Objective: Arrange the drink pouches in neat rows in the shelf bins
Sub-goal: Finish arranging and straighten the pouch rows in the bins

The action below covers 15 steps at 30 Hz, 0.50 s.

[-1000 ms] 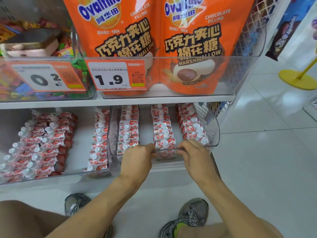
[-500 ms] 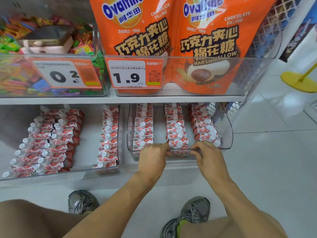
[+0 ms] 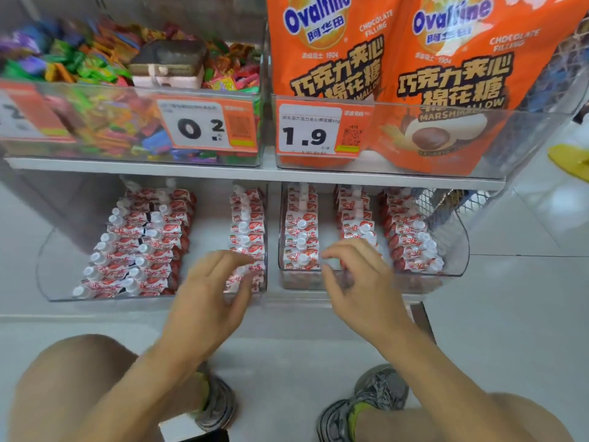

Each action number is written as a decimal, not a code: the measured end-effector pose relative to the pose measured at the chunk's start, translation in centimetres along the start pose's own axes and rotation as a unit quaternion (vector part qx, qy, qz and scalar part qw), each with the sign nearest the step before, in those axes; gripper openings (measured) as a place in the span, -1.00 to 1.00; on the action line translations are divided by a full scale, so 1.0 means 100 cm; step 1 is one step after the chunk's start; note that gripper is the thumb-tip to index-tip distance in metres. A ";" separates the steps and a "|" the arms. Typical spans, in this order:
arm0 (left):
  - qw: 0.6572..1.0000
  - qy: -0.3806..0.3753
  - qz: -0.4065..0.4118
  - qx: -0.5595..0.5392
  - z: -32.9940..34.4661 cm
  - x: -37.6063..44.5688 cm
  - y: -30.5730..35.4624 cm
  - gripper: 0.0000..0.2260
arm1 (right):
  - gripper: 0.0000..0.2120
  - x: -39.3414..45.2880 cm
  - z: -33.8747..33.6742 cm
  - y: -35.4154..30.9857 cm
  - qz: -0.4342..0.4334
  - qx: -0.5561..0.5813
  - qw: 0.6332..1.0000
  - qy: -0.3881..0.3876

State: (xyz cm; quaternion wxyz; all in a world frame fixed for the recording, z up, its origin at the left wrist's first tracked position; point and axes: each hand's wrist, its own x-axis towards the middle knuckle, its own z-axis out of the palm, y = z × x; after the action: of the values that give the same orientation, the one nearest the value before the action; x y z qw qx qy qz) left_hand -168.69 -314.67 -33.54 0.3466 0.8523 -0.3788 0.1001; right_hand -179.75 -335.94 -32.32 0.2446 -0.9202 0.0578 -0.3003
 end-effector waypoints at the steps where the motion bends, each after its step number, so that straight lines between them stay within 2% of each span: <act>1: 0.999 -0.009 -0.014 0.029 -0.014 -0.006 -0.018 -0.80 | -0.91 0.005 0.013 -0.019 -0.038 0.022 0.999 -0.006; 4: 0.987 -0.099 -0.026 0.125 -0.043 -0.021 -0.068 -0.72 | -0.90 0.017 0.057 -0.067 -0.124 0.052 0.986 -0.099; 6: 0.978 -0.141 -0.009 0.155 -0.044 -0.032 -0.086 -0.73 | -0.80 0.021 0.087 -0.085 -0.133 0.007 0.969 -0.207; 8: 0.979 -0.132 0.004 0.156 -0.037 -0.035 -0.094 -0.72 | -0.74 0.024 0.111 -0.094 -0.148 -0.074 0.946 -0.278; 11: 0.989 -0.093 0.011 0.118 -0.025 -0.030 -0.105 -0.75 | -0.73 0.026 0.130 -0.096 -0.157 -0.111 0.932 -0.309; 15: 0.992 -0.096 0.014 0.085 -0.016 -0.025 -0.116 -0.76 | -0.59 0.021 0.137 -0.089 -0.132 -0.108 0.947 -0.271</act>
State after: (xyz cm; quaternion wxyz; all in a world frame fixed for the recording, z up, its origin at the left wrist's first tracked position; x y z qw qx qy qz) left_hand -162.00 -306.71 -39.38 0.2339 0.8788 -0.4122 0.0547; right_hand -170.43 -323.02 -36.55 0.1086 -0.9870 -0.1012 -0.0609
